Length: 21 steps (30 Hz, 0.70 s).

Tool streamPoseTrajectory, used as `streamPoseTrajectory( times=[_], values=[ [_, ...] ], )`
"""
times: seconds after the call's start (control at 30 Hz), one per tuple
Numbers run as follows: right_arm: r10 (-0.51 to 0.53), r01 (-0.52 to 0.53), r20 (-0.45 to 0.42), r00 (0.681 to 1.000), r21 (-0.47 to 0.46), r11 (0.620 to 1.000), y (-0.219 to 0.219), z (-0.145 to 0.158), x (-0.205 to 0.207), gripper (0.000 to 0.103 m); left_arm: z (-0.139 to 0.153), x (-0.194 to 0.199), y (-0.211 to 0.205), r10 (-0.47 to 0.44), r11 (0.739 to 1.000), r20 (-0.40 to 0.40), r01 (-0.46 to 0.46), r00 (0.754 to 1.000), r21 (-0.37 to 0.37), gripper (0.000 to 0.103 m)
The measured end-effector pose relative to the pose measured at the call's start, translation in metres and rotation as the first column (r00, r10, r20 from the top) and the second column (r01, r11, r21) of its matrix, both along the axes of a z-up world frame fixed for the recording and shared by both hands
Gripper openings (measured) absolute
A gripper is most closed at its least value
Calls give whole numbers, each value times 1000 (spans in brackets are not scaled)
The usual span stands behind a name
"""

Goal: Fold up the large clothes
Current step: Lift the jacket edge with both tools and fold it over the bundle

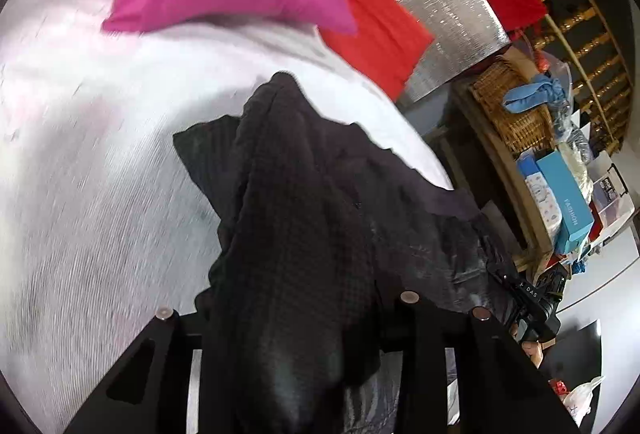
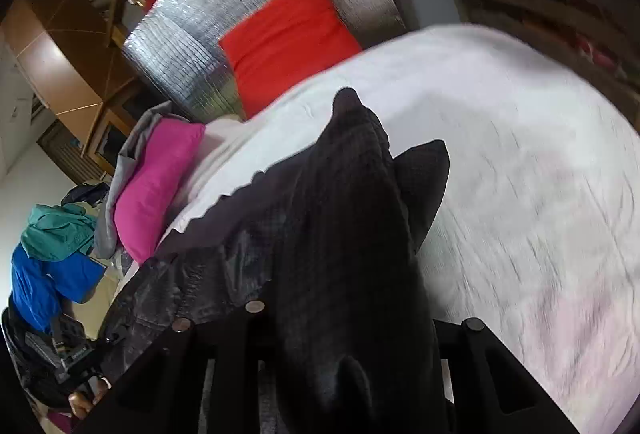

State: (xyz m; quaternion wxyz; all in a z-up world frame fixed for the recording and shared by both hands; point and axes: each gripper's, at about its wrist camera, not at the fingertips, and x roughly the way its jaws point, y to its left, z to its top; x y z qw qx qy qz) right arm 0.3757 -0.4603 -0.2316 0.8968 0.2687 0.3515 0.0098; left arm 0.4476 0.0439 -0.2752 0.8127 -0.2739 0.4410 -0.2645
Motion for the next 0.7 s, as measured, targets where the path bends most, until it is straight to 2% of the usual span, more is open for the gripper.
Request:
streamPoseTrajectory(
  times=[0.07, 0.17, 0.27, 0.3, 0.37, 0.4, 0.43, 0.47, 0.6, 0.7],
  values=[
    [2, -1, 21, 1000, -11, 1000, 1, 4, 6, 28, 3, 4, 0, 7, 1000, 7, -7, 1000, 9, 37],
    [-19, 19, -19, 1000, -13, 1000, -6, -10, 16, 28, -9, 8, 3, 21, 999, -51, -19, 998, 47, 37],
    [-43, 52, -108, 993, 79, 996, -30, -43, 21, 28, -25, 9, 8, 29, 997, -120, -20, 992, 73, 37],
    [-46, 61, -123, 991, 119, 991, -37, -51, 21, 31, -30, 9, 9, 29, 997, -138, -18, 990, 76, 38],
    [-56, 77, -135, 989, 157, 985, -44, -59, 18, 38, -36, 9, 8, 40, 995, -161, -25, 986, 96, 50],
    [-68, 90, -141, 988, 161, 983, -45, -59, 16, 48, -37, 8, 9, 52, 993, -168, -33, 984, 111, 54],
    [-88, 113, -154, 984, 168, 979, -47, -58, 12, 52, -36, 9, 6, 63, 992, -173, -43, 983, 118, 58],
    [-99, 129, -164, 981, 181, 975, -49, -57, 8, 59, -35, 8, 8, 73, 992, -185, -52, 980, 113, 58],
    [-163, 193, -159, 974, 203, 960, -59, -44, -26, 63, -24, -1, 18, 118, 986, -200, -92, 973, 136, 64],
    [-247, 265, -111, 963, 196, 944, -66, -27, -67, 70, -2, -26, 33, 176, 970, -120, -151, 977, 192, 65]
  ],
)
